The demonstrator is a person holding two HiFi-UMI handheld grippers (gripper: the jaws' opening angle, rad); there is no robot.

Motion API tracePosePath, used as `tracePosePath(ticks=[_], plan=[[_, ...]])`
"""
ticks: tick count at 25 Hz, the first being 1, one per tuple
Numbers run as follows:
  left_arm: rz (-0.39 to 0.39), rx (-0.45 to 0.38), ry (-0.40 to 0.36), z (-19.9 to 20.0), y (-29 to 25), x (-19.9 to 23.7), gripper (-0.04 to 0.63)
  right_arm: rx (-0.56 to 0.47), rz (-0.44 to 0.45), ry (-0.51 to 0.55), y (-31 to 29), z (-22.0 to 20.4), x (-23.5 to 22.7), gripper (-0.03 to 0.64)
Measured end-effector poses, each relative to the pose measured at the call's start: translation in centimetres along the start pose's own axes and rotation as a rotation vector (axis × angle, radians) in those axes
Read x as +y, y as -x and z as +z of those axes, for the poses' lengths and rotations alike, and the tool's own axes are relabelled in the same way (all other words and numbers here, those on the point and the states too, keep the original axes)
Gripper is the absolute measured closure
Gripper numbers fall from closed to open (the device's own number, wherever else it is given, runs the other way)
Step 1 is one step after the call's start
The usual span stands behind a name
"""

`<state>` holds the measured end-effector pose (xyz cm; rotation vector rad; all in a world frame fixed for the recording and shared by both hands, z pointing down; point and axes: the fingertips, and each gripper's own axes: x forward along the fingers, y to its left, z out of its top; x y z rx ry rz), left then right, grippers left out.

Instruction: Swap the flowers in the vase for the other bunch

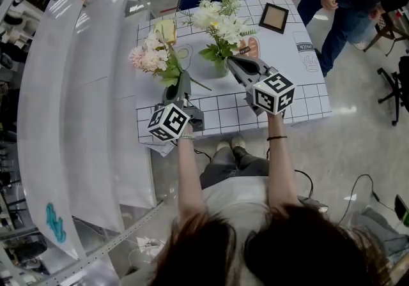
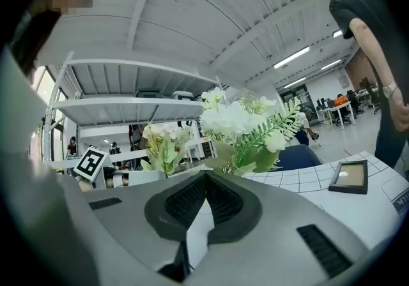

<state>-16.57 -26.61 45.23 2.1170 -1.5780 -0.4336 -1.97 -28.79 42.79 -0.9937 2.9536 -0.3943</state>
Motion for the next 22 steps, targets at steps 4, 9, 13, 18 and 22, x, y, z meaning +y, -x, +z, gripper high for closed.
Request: tracePosePath(ticks=[4,9,13,18,22], plan=[[-0.002,-0.006,-0.001,0.07,0.0,-0.08,0.52,0.0,0.01,0.008,0.0,0.04,0.11,0.607],[-0.004,-0.012,-0.001,0.08,-0.1,-0.15,0.52,0.008,0.024,0.019,-0.19,-0.08,0.29,0.607],[-0.002,-0.017,0.0,0.15,-0.15,-0.1,0.52,0.012,0.036,0.022,-0.34,-0.12,0.32,0.607],[0.0,-0.02,0.001,0.31,-0.35,-0.05,0.52,0.013,0.042,0.02,-0.47,-0.11,0.17,0.607],[0.003,-0.02,0.002,0.39,-0.61,0.08,0.52,0.016,0.047,0.022,-0.73,0.0,0.04,0.607]])
